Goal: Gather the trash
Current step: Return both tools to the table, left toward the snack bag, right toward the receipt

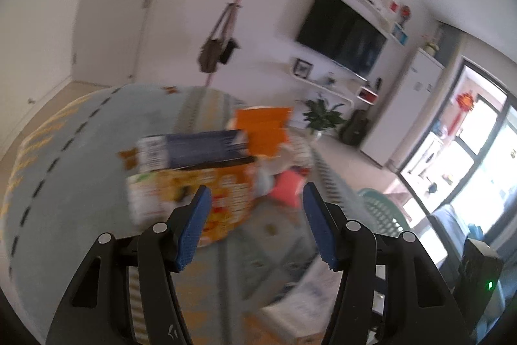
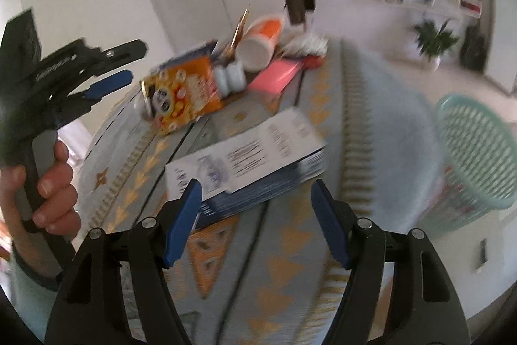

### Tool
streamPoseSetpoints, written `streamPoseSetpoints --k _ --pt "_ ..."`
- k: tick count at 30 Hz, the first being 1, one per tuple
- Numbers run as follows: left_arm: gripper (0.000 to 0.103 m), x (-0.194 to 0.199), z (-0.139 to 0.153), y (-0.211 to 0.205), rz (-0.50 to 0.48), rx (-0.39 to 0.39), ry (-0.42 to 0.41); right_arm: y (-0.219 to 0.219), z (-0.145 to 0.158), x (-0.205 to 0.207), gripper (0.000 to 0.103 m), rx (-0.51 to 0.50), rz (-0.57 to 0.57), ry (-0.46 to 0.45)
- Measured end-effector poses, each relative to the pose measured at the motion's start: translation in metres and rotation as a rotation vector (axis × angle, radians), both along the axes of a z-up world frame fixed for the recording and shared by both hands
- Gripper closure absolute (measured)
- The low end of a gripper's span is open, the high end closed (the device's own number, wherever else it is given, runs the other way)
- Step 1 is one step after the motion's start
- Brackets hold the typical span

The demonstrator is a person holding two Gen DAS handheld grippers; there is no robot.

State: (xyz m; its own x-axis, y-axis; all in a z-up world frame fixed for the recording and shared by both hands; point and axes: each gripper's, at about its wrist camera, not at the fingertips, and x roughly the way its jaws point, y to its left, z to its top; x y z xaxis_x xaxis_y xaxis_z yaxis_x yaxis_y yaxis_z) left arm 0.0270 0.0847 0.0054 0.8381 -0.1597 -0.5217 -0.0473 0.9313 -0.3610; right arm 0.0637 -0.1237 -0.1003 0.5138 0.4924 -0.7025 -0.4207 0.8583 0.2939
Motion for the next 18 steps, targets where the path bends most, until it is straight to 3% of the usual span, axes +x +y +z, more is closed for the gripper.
streamPoseSetpoints --k 2,3,8,18 --pt "0.046 -0.001 -0.01 0.019 0.03 -0.007 0.029 0.008 -0.006 0.009 0.035 0.043 0.022 0.066" --pt "0.046 0.001 -0.015 0.029 0.039 -0.013 0.041 0.011 -0.008 0.013 0.029 0.051 0.015 0.079" --pt "0.046 0.012 -0.031 0.054 0.052 -0.013 0.068 0.023 -0.007 0.042 0.027 0.05 -0.03 0.1" --pt "0.047 0.04 -0.042 0.038 -0.046 0.088 0.061 0.02 -0.004 0.079 0.027 0.021 -0.052 0.078"
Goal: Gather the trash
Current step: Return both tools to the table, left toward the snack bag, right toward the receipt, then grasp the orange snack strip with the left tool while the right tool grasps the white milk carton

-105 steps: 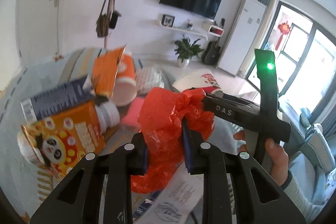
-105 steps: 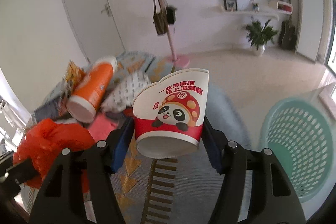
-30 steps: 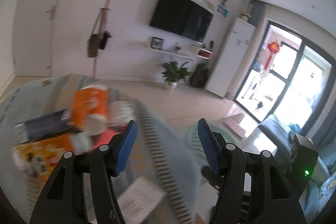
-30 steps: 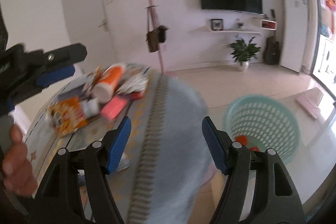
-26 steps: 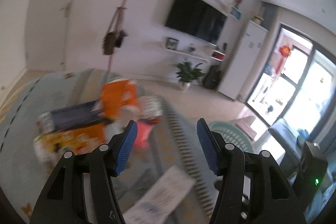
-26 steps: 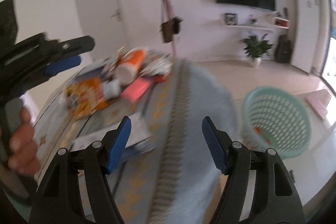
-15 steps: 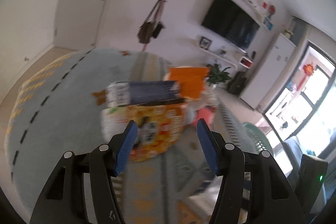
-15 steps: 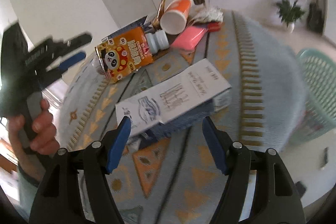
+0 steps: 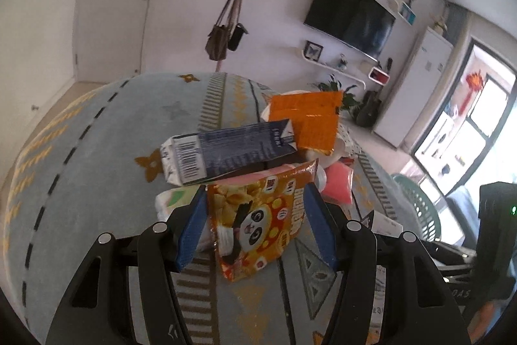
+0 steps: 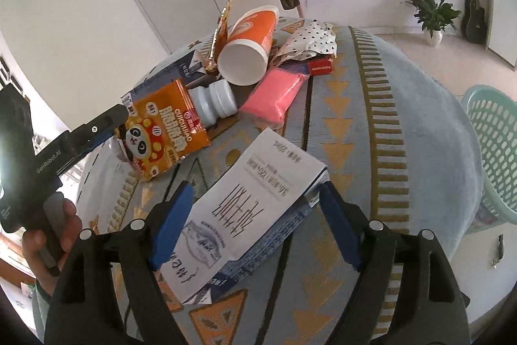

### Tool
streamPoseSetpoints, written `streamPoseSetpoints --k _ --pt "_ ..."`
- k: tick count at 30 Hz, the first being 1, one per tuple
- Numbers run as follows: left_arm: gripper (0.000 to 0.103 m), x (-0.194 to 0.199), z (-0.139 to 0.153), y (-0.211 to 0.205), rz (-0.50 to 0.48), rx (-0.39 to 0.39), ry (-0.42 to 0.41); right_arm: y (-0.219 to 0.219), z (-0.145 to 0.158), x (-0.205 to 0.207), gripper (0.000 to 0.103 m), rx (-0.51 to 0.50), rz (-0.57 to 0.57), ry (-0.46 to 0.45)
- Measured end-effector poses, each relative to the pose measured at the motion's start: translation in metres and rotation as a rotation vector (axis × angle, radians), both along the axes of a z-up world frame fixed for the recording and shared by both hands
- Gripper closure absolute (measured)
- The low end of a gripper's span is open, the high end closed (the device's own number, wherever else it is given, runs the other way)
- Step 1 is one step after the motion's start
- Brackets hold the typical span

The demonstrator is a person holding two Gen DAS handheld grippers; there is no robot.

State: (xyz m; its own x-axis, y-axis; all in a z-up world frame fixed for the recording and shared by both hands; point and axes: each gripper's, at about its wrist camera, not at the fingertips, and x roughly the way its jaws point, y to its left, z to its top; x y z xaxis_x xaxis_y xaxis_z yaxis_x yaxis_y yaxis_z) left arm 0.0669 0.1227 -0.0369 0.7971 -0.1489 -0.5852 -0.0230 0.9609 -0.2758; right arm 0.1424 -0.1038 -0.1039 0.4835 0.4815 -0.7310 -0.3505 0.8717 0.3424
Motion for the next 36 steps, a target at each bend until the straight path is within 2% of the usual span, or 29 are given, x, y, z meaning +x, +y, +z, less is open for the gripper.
streamPoseSetpoints --k 2,4,6,9,11,14,15,16,24,29,34,36 --pt "0.049 -0.002 -0.001 -0.008 -0.04 -0.01 0.016 -0.003 -0.001 -0.001 0.027 0.004 0.001 0.003" --pt "0.058 -0.006 -0.004 -0.015 -0.09 -0.028 0.028 -0.006 -0.001 -0.001 0.027 0.009 0.004 0.001" --pt "0.062 -0.014 -0.008 -0.027 -0.139 -0.03 0.042 -0.007 -0.001 -0.001 0.027 0.007 0.001 -0.007" --pt "0.062 -0.011 -0.016 -0.037 -0.13 0.012 0.072 -0.012 -0.003 0.0 0.027 0.024 -0.013 -0.001" --pt "0.067 -0.002 -0.022 -0.044 -0.12 0.054 0.091 -0.016 -0.003 0.001 0.027 0.035 -0.023 0.006" --pt "0.083 0.008 -0.028 -0.047 -0.123 0.043 0.113 -0.019 -0.003 -0.001 0.027 0.035 -0.025 0.007" --pt "0.094 0.009 -0.03 -0.047 -0.122 0.031 0.118 -0.019 -0.003 -0.003 0.027 0.035 -0.026 0.009" --pt "0.099 0.009 -0.031 -0.046 -0.121 0.016 0.118 -0.019 -0.003 -0.004 0.027 0.037 -0.024 0.012" --pt "0.101 -0.028 -0.029 -0.024 -0.049 -0.067 0.079 0.008 0.004 0.0 0.027 -0.015 0.006 -0.001" --pt "0.101 -0.037 -0.029 -0.015 -0.024 -0.092 0.072 0.041 0.008 0.015 0.027 -0.013 0.091 -0.029" --pt "0.101 -0.044 -0.024 -0.01 -0.005 -0.106 0.047 0.046 0.007 0.0 0.027 -0.122 0.059 -0.016" --pt "0.101 -0.045 -0.023 -0.01 -0.001 -0.104 0.04 0.043 0.005 -0.013 0.027 -0.135 0.03 -0.007"
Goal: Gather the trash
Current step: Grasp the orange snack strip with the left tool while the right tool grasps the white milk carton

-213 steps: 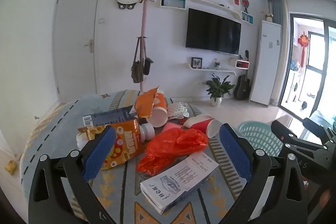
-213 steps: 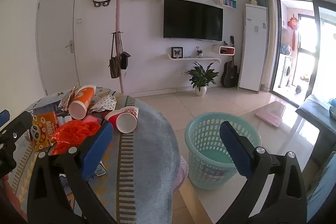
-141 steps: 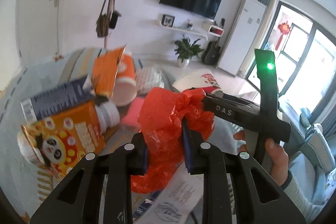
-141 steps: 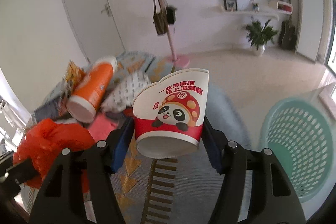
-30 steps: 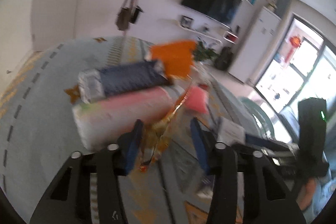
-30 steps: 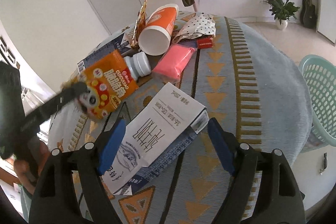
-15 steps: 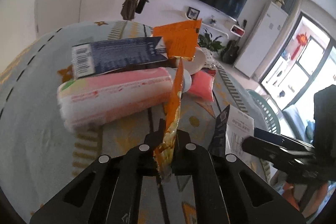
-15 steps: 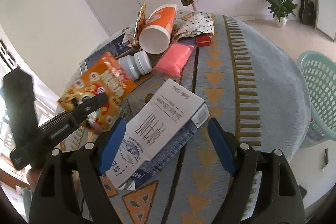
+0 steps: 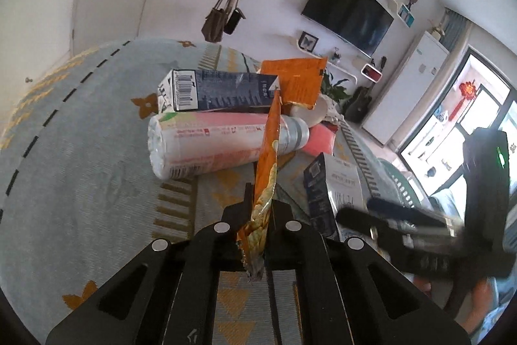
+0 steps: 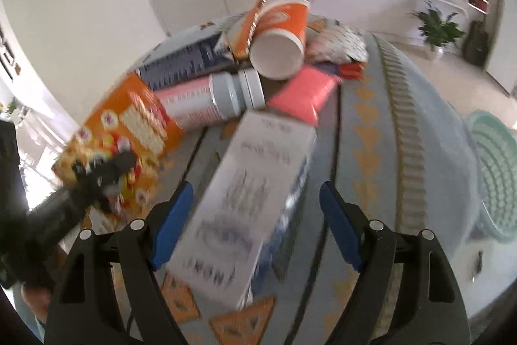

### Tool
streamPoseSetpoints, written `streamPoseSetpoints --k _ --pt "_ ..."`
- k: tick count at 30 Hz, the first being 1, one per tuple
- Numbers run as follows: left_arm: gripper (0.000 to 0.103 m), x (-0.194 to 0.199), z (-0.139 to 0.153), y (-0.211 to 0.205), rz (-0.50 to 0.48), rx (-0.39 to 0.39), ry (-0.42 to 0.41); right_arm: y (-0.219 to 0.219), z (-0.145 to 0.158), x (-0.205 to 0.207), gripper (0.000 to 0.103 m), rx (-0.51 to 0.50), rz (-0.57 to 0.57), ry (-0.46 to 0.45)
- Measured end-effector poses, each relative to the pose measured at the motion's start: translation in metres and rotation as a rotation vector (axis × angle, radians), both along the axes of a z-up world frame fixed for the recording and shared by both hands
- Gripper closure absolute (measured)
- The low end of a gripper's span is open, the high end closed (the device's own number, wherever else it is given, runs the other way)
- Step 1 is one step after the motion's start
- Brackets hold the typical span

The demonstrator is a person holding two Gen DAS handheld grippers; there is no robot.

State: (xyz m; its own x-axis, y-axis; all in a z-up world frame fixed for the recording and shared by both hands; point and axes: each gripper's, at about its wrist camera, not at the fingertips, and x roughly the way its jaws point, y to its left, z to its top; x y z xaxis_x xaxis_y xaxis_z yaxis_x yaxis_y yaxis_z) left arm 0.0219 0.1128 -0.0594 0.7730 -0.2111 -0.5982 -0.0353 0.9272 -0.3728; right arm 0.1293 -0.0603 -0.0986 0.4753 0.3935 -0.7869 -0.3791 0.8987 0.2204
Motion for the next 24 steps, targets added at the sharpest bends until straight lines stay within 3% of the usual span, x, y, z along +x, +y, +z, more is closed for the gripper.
streamPoseSetpoints --k 10,17,22,24 --pt "0.101 0.0 -0.002 -0.002 -0.008 -0.001 -0.005 0.02 -0.016 -0.021 0.027 0.014 -0.074 0.068" --pt "0.101 -0.001 0.001 0.004 0.0 -0.001 -0.015 0.016 -0.012 -0.039 0.027 -0.021 -0.125 -0.014" --pt "0.101 -0.002 -0.001 0.001 -0.006 -0.013 -0.012 0.011 -0.015 -0.041 0.027 0.036 -0.092 0.024" --pt "0.101 -0.001 -0.002 0.001 -0.007 -0.012 -0.009 0.016 -0.019 -0.043 0.027 0.014 -0.09 0.021"
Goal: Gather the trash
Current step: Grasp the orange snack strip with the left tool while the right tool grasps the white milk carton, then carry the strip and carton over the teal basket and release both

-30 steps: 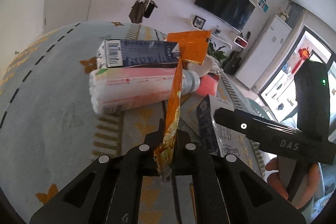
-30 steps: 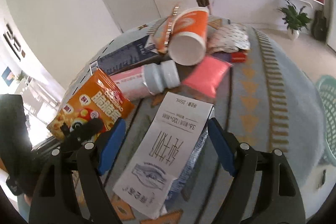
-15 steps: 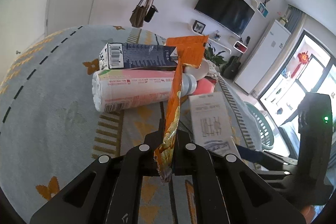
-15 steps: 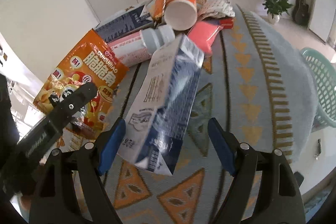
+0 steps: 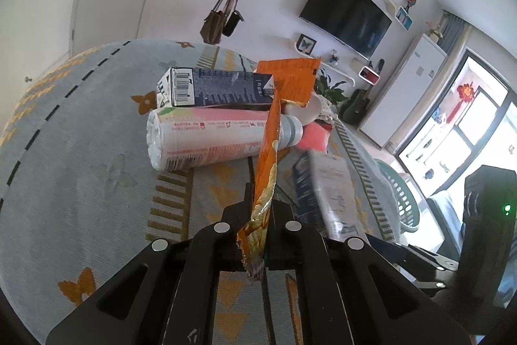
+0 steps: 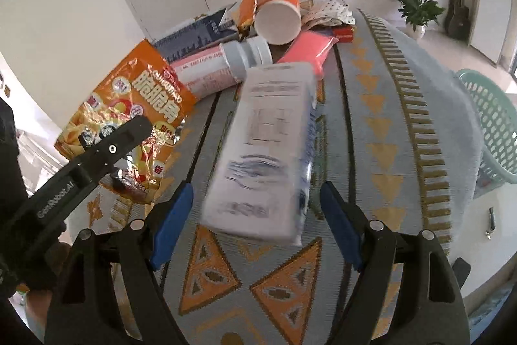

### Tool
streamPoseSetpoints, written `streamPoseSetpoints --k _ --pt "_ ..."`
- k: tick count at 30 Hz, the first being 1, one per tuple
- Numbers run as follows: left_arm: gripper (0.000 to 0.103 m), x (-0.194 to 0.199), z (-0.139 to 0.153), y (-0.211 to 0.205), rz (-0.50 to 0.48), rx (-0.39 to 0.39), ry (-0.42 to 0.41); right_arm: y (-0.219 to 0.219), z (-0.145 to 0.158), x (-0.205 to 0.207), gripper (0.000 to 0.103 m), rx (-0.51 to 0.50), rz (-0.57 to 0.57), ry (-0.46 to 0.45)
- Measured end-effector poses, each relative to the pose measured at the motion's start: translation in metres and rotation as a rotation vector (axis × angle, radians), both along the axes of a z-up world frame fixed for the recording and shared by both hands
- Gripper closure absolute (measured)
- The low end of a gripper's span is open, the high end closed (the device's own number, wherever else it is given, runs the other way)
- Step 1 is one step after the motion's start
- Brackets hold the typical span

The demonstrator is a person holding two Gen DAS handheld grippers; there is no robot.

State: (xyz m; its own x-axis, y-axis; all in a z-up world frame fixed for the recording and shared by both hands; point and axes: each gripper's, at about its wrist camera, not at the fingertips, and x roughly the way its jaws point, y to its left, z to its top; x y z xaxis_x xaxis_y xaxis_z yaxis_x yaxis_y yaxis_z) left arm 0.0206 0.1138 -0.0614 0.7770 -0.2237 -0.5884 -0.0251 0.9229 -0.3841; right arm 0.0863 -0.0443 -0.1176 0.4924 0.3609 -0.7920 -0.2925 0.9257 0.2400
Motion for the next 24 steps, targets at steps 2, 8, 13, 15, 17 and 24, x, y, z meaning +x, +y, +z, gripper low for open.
streamPoseSetpoints --k 2,8,13,15,17,24 --pt "0.101 0.0 0.0 0.001 -0.001 0.0 -0.001 0.008 -0.002 0.001 0.026 -0.014 -0.002 -0.002" --pt "0.101 0.0 0.0 0.001 0.001 0.001 0.001 0.012 -0.001 0.007 0.032 -0.084 -0.045 -0.052" --pt "0.101 0.004 0.0 -0.008 -0.026 -0.003 -0.001 -0.001 0.001 0.012 0.054 -0.109 -0.041 -0.066" --pt "0.101 0.007 0.002 -0.016 -0.047 -0.008 -0.002 -0.01 0.006 0.011 0.054 -0.097 -0.039 -0.078" --pt "0.101 0.01 0.005 -0.026 -0.067 0.0 -0.007 -0.019 0.011 0.01 0.055 -0.086 -0.042 -0.098" --pt "0.101 0.035 0.033 -0.064 -0.138 -0.002 -0.055 -0.077 0.045 0.011 0.055 -0.012 -0.131 -0.183"
